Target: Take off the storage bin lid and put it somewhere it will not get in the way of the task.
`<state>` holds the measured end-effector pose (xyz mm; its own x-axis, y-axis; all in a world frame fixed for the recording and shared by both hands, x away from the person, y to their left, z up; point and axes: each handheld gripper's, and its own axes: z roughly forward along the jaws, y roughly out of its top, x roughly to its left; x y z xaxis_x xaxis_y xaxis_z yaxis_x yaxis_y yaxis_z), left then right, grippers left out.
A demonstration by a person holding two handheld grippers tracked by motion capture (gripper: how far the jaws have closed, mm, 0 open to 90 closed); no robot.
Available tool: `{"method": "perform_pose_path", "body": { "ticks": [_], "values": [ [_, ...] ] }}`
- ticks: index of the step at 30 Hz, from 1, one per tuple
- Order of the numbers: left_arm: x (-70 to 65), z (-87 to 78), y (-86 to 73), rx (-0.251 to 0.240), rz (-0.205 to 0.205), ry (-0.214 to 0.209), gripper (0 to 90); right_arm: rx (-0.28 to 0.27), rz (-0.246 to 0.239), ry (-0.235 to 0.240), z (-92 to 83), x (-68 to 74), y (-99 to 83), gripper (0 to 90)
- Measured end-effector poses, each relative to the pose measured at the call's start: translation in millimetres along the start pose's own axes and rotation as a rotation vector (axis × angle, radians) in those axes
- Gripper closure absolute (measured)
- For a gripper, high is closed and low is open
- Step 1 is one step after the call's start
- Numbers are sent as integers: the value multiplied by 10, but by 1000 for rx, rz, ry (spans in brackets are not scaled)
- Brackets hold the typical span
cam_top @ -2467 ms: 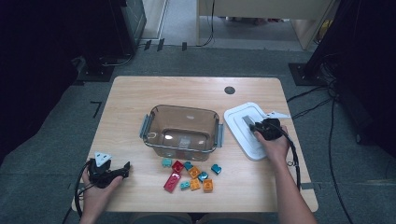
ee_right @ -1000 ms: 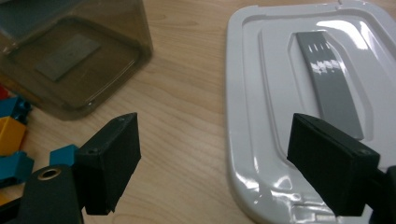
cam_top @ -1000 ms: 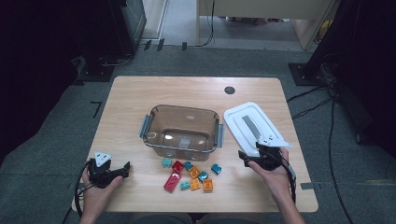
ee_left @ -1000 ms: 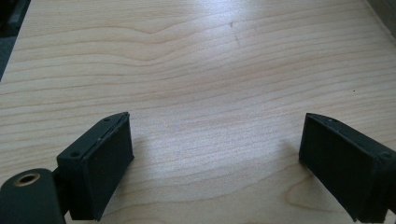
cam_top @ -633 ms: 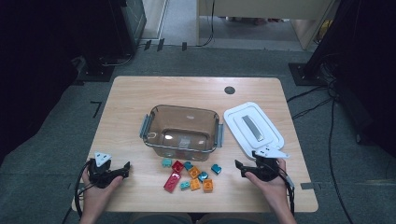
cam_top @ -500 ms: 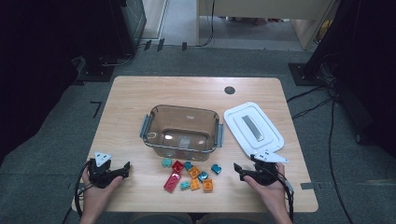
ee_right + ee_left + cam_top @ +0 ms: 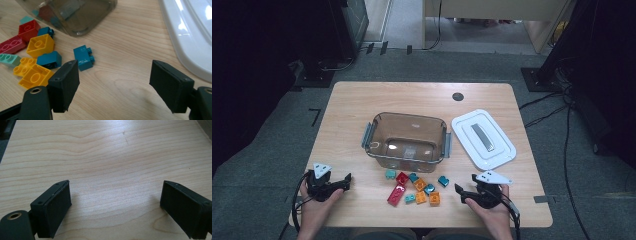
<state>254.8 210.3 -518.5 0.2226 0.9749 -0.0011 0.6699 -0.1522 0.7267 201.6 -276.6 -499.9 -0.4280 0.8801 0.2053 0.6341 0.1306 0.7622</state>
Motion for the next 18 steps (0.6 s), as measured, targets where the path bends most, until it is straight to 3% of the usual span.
{"method": "perform_pose_path", "body": {
  "ticks": [9, 11, 18],
  "values": [
    [1, 3, 3, 0, 3, -2, 97, 11, -13, 17, 107, 146, -25, 265],
    [1, 3, 3, 0, 3, -2, 98, 11, -26, 34, 135, 184, -26, 305],
    [1, 3, 3, 0, 3, -2, 98, 16, -16, 51, 194, 240, -33, 310]
  ]
}}
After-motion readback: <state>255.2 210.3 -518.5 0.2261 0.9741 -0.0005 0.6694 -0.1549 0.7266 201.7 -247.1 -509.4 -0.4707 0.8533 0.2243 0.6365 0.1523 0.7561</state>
